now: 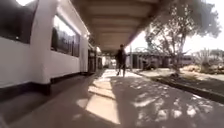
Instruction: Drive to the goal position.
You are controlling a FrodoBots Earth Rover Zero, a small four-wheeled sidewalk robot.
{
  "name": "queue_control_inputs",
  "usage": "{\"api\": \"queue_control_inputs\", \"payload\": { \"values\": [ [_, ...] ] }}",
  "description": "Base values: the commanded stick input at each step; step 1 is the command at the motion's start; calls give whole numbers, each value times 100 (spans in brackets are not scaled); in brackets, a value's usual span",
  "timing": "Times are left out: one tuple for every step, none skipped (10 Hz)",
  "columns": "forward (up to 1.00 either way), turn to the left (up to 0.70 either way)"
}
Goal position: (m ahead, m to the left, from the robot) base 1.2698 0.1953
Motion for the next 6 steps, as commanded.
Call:
{"api": "queue_control_inputs", "payload": {
  "values": [
    [100, 0],
    [100, 0],
    [100, 0],
    [100, 0],
    [100, 0],
    [100, 0]
  ]
}}
